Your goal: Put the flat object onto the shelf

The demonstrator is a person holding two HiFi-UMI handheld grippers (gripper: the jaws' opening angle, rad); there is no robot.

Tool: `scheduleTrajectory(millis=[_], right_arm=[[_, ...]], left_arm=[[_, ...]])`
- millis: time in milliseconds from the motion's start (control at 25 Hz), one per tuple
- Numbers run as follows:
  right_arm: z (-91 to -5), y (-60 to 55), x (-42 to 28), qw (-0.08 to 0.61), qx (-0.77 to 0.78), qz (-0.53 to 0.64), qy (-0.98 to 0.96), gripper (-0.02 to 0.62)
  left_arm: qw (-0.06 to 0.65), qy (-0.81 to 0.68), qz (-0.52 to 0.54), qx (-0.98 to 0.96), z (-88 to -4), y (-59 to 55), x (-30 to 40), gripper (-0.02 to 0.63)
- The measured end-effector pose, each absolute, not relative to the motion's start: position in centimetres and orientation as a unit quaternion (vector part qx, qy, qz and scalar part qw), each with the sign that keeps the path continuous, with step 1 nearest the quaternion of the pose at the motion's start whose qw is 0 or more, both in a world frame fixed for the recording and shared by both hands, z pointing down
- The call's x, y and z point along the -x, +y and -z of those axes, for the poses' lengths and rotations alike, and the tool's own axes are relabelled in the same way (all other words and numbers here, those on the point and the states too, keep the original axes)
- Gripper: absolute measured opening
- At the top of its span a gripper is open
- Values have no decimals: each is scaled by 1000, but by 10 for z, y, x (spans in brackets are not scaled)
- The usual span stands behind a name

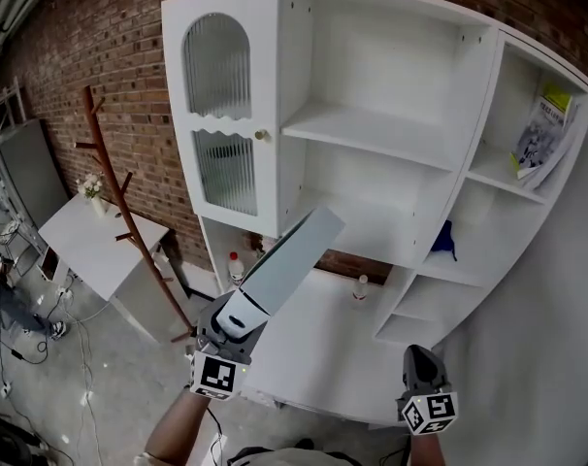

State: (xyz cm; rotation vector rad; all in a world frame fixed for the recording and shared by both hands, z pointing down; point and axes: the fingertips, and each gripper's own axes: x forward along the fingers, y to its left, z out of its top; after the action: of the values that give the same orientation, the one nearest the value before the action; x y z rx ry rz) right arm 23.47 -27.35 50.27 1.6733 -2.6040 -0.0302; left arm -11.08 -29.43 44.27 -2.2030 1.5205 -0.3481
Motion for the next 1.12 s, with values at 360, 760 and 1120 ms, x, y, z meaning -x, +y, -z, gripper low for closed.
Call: scheduleTrajectory(millis=[360,760,1120], right_arm=[[-506,-297,-249,14,-528,5,-849,34],[-507,-301,-251,9,-534,0,-845,34],[-499,-315,-258,-8,-563,-6,-826,34]], left_arm=[[295,528,172,778,-411,-317,54,287],[369,480,232,761,-405,-337,16,285],[436,435,286,734,-404,-368,-2,287]])
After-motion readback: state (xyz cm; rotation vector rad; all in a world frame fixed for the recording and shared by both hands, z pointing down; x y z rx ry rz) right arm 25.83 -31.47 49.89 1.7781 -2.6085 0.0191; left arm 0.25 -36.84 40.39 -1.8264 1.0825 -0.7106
